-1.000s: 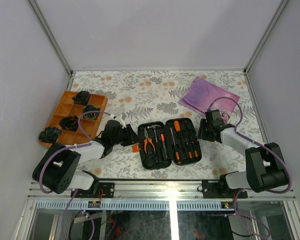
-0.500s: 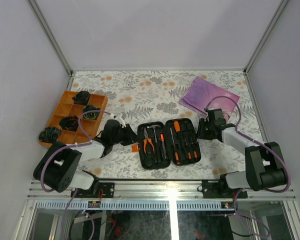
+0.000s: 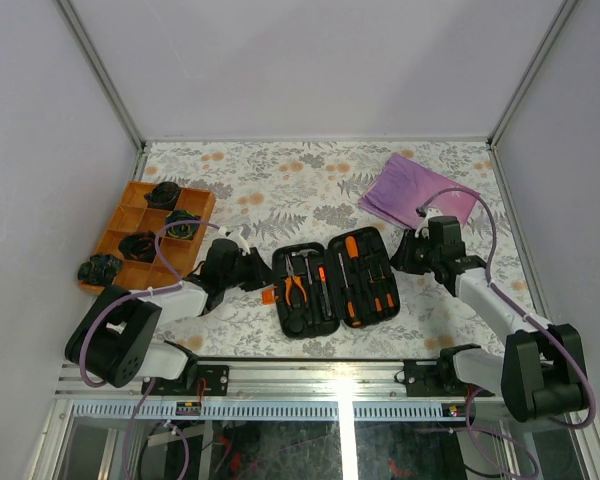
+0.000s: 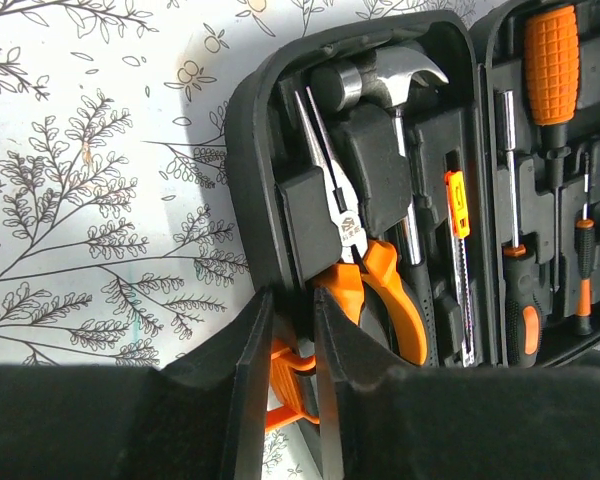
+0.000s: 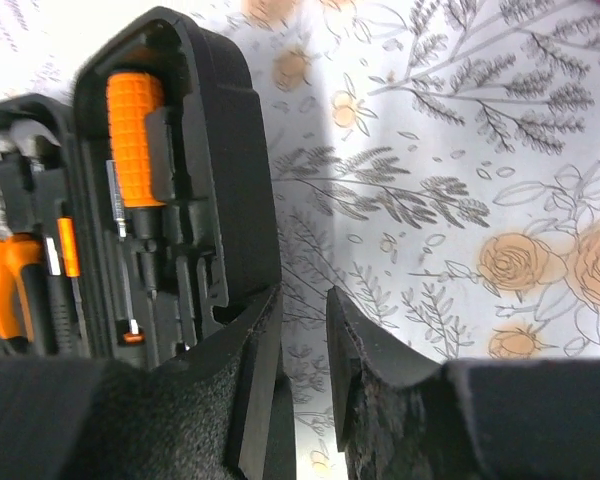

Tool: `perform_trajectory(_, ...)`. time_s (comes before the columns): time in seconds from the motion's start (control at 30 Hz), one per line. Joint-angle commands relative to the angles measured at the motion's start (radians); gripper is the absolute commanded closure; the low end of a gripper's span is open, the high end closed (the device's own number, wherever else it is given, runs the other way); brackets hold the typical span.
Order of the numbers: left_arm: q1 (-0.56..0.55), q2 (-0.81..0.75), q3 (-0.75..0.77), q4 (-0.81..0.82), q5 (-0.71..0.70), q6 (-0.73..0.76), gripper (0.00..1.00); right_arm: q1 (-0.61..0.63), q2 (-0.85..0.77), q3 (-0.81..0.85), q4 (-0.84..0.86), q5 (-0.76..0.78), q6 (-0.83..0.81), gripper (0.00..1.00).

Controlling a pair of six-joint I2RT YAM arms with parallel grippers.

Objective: Sort the tools into containers
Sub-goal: Close the storage box at the center of the board.

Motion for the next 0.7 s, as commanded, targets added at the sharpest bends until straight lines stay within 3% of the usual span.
perform_trajectory(0.0, -0.042, 0.012, -0.006, 0.096, 0.105, -0.024, 0.85, 0.043, -0.048, 0.030, 0.110, -0.332, 0.120, 0.67)
perform_trajectory(0.33, -0.053, 0.027, 0.002, 0.114, 0.096, -0.039, 0.86, 0.048, -0.130, 0.018, 0.171, -0.393, 0.264, 0.66)
perform_trajectory(0.47, -0.052, 0.026, 0.001, 0.112, 0.083, -0.041, 0.81, 0.060, -0.137, 0.031, 0.163, -0.402, 0.279, 0.66)
perform_trajectory(0.67, -0.052, 0.027, 0.001, 0.112, 0.074, -0.045, 0.77, 0.169, -0.106, 0.043, 0.184, -0.359, 0.296, 0.66)
